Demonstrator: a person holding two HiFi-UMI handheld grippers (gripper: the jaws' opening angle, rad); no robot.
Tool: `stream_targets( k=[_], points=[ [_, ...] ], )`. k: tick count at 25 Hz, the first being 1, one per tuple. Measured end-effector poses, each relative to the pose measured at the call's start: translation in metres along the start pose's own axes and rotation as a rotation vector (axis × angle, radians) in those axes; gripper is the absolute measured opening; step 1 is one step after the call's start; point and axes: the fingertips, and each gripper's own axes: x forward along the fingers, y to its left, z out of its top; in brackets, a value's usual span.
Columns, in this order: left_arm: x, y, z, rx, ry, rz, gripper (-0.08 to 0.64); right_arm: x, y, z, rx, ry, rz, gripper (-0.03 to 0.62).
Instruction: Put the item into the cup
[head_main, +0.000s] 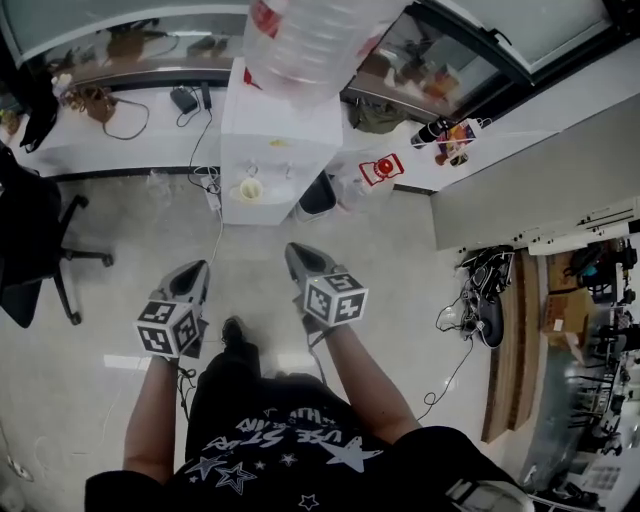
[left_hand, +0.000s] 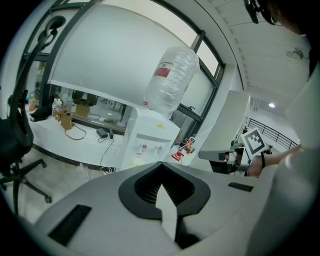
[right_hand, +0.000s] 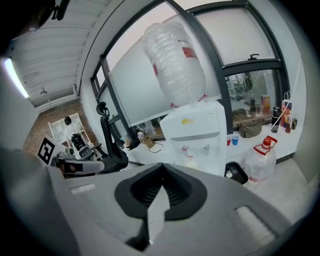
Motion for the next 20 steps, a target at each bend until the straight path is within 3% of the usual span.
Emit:
stream_targets(
  k=[20],
  points=[
    [-0.015, -0.154, -0.049, 0.084, -0.027, -0.015, 0.003, -0.14, -0.028, -0.033, -0.021, -0.075, 0.068, 0.0]
  ],
)
